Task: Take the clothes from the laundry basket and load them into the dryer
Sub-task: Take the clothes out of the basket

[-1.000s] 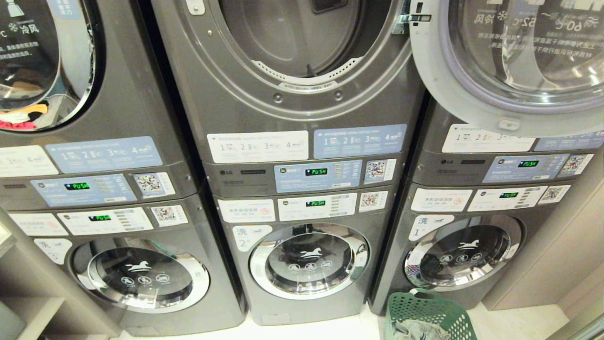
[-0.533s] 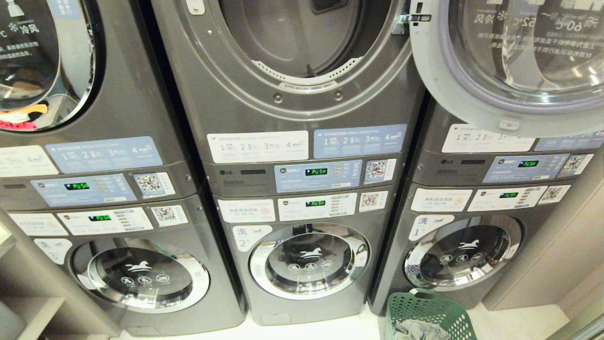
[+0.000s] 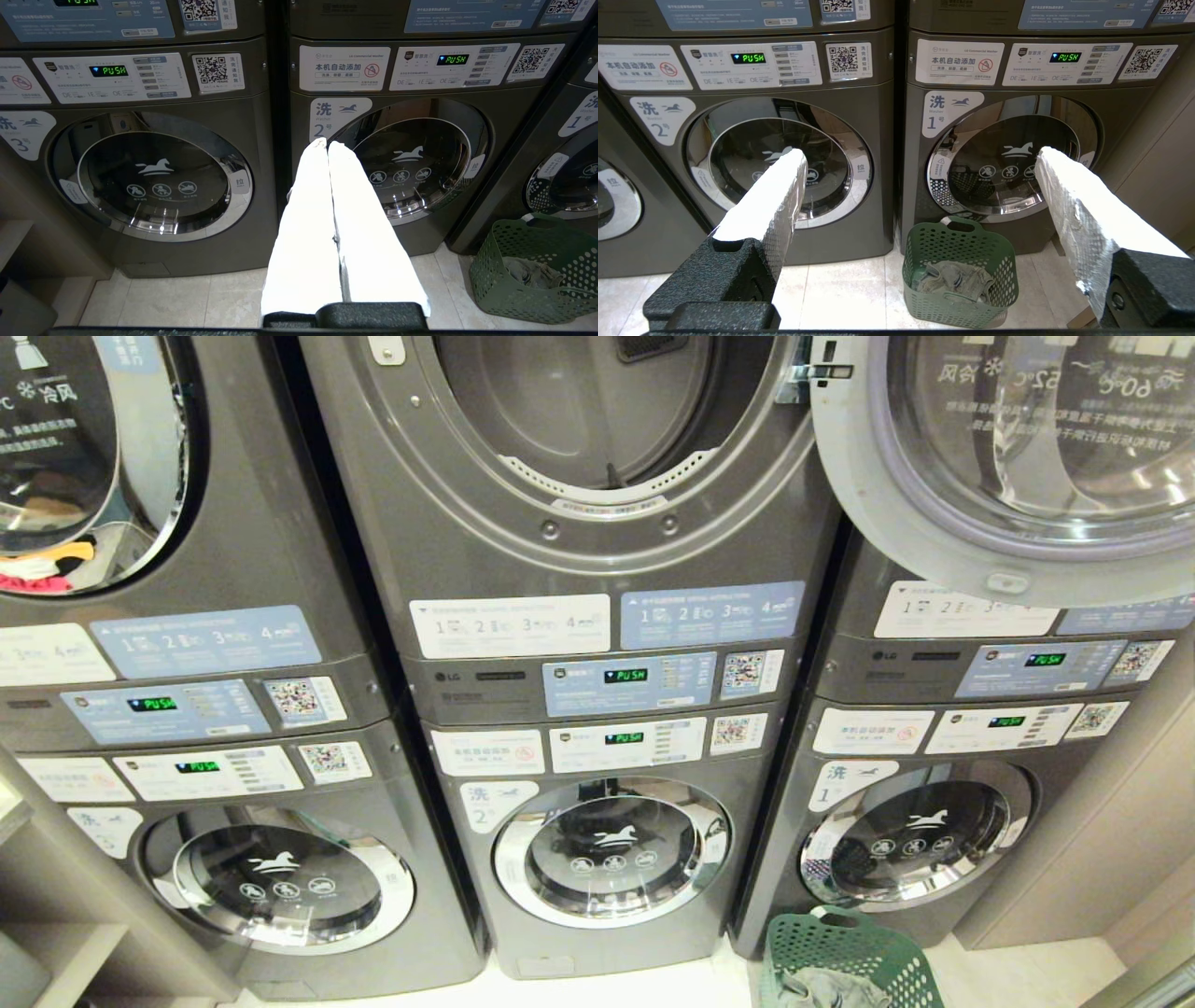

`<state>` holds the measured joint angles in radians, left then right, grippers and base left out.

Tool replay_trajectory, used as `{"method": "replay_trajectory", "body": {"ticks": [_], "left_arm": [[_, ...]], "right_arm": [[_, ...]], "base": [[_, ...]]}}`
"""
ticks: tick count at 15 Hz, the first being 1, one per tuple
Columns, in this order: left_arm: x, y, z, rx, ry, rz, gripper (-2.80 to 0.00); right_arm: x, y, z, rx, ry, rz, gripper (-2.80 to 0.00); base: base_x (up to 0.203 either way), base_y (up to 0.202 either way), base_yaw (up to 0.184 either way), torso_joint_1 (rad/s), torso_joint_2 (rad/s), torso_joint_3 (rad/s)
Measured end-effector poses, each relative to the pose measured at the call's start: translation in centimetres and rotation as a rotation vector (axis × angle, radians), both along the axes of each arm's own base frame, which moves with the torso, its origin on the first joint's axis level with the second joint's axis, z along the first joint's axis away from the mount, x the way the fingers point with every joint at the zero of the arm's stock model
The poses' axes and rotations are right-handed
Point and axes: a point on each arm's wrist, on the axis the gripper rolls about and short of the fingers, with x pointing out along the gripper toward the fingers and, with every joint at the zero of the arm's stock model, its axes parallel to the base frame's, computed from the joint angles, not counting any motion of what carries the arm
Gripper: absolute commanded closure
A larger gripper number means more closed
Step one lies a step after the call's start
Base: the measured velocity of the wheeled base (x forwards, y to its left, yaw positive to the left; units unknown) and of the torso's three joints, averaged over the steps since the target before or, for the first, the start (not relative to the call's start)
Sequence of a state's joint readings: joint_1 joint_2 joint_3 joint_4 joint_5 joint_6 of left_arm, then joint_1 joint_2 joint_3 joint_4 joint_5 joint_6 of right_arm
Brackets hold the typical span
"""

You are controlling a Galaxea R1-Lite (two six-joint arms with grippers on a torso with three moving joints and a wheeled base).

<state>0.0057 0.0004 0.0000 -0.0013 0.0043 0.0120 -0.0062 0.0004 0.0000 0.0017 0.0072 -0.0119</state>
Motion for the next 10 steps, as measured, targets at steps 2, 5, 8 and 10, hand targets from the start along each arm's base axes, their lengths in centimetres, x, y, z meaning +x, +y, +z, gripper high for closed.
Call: {"method": "replay_trajectory", "body": {"ticks": [2, 5, 8, 10], "left_arm": [[0.0, 0.0, 0.0, 0.0, 0.0, 0.0, 0.0], [0.0, 0.0, 0.0, 0.0, 0.0, 0.0, 0.0], [0.0, 0.0, 0.0, 0.0, 0.0, 0.0, 0.0], [0.0, 0.0, 0.0, 0.0, 0.0, 0.0, 0.0]], "right_arm": [[0.0, 0.0, 0.0, 0.0, 0.0, 0.0, -2.8], [0.0, 0.0, 0.0, 0.0, 0.0, 0.0, -2.8], [0.0, 0.0, 0.0, 0.0, 0.0, 0.0, -2.8], [0.0, 0.0, 0.0, 0.0, 0.0, 0.0, -2.8]], "base": [[0.0, 0.0, 0.0, 0.0, 0.0, 0.0], [0.0, 0.0, 0.0, 0.0, 0.0, 0.0], [0.0, 0.0, 0.0, 0.0, 0.0, 0.0], [0.0, 0.0, 0.0, 0.0, 0.0, 0.0]]}}
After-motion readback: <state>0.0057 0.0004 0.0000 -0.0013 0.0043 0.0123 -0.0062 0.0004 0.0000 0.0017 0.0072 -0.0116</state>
